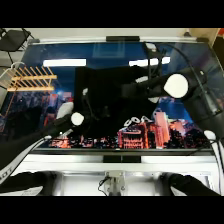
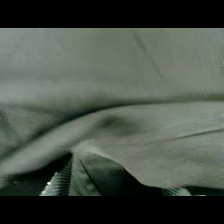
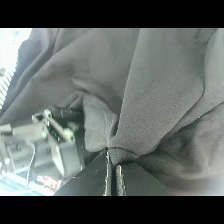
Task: Fold the shirts.
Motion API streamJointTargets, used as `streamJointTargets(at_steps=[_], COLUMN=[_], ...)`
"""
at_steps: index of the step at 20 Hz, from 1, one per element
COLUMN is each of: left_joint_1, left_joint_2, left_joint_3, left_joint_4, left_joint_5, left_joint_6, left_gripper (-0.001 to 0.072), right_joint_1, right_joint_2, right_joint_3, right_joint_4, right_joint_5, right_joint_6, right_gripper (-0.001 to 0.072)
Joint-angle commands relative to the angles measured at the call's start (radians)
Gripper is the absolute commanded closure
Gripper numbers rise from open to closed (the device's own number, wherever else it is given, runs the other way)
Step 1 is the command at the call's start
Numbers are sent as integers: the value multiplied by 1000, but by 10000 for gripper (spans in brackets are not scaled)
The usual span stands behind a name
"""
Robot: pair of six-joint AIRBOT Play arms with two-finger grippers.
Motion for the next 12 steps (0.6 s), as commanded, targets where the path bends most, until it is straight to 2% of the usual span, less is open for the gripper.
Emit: streamJointTargets(at_steps=[1,2,4,8,10,12], left_joint_1=[52,68,106,213,278,356], left_joint_2=[-34,-31,-5,147,249,351], left_joint_3=[12,13,23,84,112,143], left_joint_4=[1,1,2,2,5,10], left_joint_5=[72,72,29,-196,-348,-574], left_joint_6=[-42,-40,10,268,322,369], left_gripper=[399,575,652,651,651,651], right_joint_1=[0,1,0,0,0,1], right_joint_2=[-1,-1,0,0,1,13], right_joint_3=[1,1,1,1,1,1], right_joint_4=[2,2,1,-7,1,29], right_joint_5=[-13,-17,-16,-16,-16,-16], right_joint_6=[1,1,-10,-42,-45,-44], right_gripper=[645,645,644,645,645,645])
